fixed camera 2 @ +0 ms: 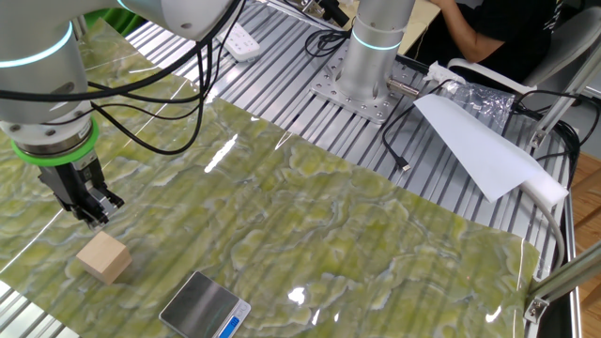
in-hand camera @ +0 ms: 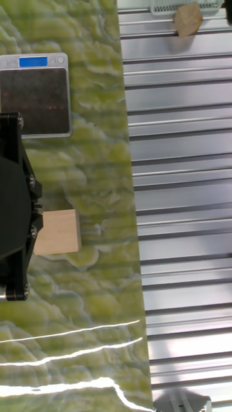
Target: Place the block on the scale
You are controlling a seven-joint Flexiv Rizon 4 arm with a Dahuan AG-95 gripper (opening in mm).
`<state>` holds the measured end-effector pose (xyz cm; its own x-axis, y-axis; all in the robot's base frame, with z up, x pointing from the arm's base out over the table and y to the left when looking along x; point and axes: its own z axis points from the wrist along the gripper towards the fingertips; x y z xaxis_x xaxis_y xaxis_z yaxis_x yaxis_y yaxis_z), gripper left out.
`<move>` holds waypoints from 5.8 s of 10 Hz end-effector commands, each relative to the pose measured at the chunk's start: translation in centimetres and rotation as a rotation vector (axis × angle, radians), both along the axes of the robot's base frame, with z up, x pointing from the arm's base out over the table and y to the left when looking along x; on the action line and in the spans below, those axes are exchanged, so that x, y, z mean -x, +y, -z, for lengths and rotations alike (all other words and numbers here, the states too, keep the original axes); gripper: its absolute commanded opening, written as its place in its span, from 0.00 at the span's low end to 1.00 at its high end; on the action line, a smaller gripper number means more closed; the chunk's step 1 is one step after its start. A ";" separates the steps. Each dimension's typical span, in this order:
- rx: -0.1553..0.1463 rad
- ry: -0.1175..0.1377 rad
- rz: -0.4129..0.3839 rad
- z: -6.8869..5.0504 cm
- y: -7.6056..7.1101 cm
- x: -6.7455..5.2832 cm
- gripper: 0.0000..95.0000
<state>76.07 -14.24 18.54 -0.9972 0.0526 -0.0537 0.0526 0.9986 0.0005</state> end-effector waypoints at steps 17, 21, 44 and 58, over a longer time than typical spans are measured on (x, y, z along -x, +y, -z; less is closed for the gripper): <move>0.035 0.037 0.012 0.0 0.0 0.0 0.00; 0.052 0.043 0.011 0.0 0.0 0.0 0.00; 0.039 0.066 -0.009 -0.6 -2.4 -0.1 0.00; 0.015 0.054 -0.011 2.0 -4.5 0.1 0.00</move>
<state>75.74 -18.60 16.39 -0.9991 0.0414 -0.0130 0.0417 0.9989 -0.0203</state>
